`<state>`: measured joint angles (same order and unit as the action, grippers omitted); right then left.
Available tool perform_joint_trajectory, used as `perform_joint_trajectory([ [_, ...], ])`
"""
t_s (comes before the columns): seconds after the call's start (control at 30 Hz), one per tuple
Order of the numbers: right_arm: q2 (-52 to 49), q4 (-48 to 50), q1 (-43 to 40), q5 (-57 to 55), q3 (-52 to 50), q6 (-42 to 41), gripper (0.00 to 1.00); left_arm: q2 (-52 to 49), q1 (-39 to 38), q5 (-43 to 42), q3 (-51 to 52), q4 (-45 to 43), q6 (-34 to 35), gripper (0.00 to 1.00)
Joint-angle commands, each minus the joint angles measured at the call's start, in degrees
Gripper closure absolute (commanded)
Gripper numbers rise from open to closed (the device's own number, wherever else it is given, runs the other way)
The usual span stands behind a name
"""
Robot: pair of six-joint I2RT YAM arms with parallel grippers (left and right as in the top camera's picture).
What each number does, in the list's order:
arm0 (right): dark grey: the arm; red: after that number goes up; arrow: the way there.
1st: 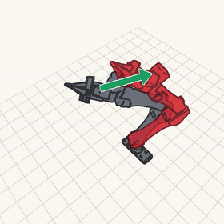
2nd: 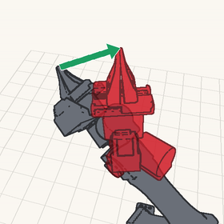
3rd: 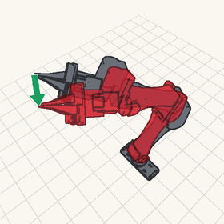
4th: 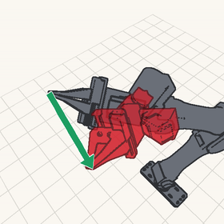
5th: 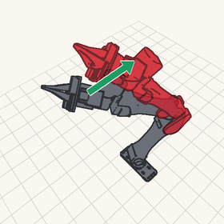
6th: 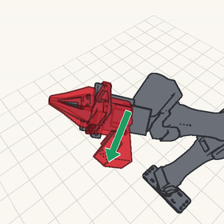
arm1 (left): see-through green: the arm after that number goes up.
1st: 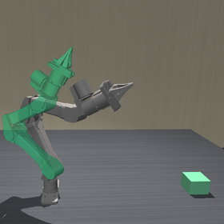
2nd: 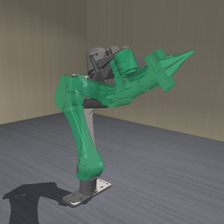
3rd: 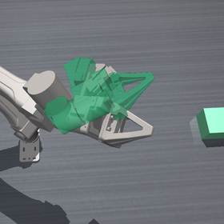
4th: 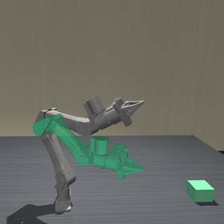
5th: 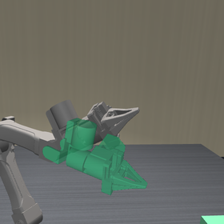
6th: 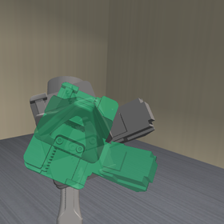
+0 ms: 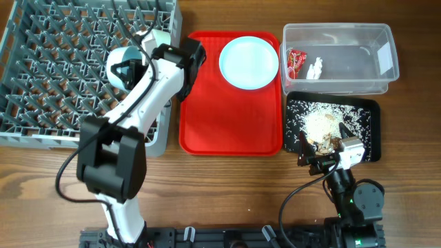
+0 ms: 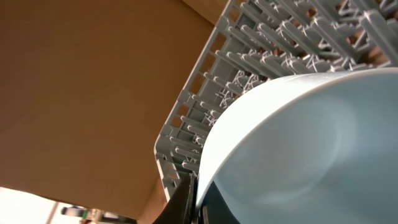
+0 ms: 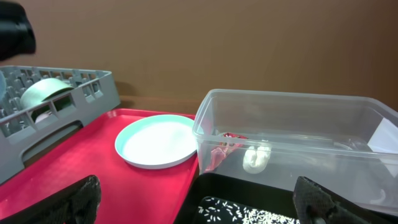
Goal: Sort waste into correct bins and load items into the dishwasher rack
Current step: 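Lift the light-blue bowl and place it into the rack, then reach the left gripper to the white plate and grasp its edge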
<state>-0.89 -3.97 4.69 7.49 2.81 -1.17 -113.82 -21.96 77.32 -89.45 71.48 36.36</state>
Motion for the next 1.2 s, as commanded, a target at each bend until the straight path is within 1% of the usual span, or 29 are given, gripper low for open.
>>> perform_joint_trajectory([
  [0.0, 0.6, 0.3, -0.3, 0.5, -0.6, 0.8, 0.00, -2.8, 0.3, 3.4, 0.2, 0.1, 1.4, 0.96],
  [0.2, 0.6, 0.3, -0.3, 0.5, -0.6, 0.8, 0.00, -3.0, 0.4, 7.7, 0.2, 0.0, 1.5, 0.96],
  [0.43, 0.6, 0.3, -0.3, 0.5, -0.6, 0.8, 0.00, -3.2, 1.7, 5.2, 0.2, -0.2, 1.7, 0.96],
  [0.57, 0.6, 0.3, -0.3, 0.5, -0.6, 0.8, 0.00, -3.2, 2.0, 2.4, 0.2, -1.1, 1.7, 0.96],
  [0.73, 0.6, 0.3, -0.3, 0.5, -0.6, 0.8, 0.00, -3.2, 1.7, 1.9, 0.2, -2.4, 1.6, 0.96],
  [0.8, 0.6, 0.3, -0.3, 0.5, -0.6, 0.8, 0.00, -3.2, 1.4, 0.2, 0.2, -2.6, 1.6, 0.96],
  [1.07, 0.6, 0.3, -0.3, 0.5, -0.6, 0.8, 0.00, -3.2, 0.8, -11.9, 0.3, -3.2, 1.9, 0.96],
  [1.17, 0.6, 0.3, -0.3, 0.5, -0.6, 0.8, 0.00, -3.2, 0.2, -12.3, 0.2, -2.8, 1.8, 0.94],
])
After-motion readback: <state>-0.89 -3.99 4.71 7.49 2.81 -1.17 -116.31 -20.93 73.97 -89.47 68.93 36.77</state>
